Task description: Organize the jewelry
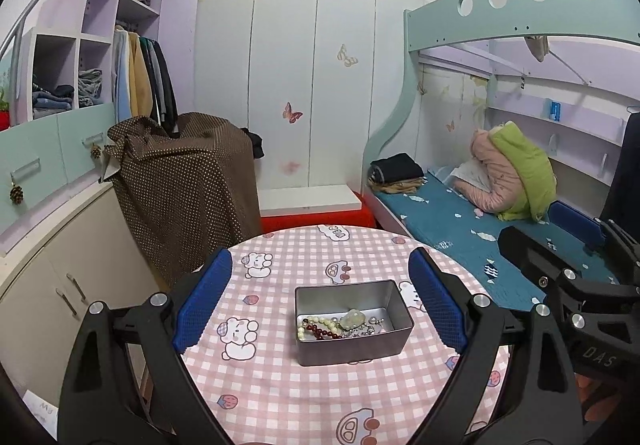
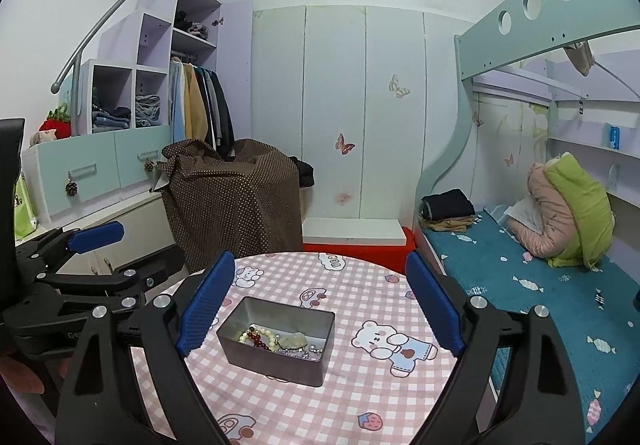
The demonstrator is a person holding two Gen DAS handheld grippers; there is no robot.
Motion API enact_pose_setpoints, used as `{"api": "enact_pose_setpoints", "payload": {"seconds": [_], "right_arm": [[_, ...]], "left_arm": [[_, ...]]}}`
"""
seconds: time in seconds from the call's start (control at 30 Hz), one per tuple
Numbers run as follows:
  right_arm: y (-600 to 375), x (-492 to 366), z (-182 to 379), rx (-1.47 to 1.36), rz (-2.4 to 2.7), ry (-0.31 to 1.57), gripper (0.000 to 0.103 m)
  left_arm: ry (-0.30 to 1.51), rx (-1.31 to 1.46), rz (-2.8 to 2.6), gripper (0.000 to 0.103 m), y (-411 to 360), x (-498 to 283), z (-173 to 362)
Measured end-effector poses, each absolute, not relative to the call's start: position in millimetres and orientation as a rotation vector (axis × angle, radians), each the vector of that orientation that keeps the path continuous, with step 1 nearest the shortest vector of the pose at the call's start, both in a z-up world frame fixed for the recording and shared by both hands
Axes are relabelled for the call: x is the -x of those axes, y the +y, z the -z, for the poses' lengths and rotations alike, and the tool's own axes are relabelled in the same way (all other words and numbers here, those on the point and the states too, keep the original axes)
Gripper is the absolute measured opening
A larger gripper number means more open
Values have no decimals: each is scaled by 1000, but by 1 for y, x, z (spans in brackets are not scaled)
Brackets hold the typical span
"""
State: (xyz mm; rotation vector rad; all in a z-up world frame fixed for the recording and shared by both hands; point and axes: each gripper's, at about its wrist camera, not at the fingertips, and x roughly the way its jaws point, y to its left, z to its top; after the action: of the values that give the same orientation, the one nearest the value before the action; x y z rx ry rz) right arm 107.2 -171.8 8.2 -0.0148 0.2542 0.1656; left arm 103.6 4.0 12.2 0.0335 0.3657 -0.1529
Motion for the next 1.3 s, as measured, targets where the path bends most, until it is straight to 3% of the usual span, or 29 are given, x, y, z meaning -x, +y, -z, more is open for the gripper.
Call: {"api": "enact_pose_setpoints", "payload": {"seconds": [1.3], "right_arm": [[-172, -102, -13, 16, -166, 246, 86]], "left_arm": [[358, -37, 137, 90, 7, -96, -22]]}}
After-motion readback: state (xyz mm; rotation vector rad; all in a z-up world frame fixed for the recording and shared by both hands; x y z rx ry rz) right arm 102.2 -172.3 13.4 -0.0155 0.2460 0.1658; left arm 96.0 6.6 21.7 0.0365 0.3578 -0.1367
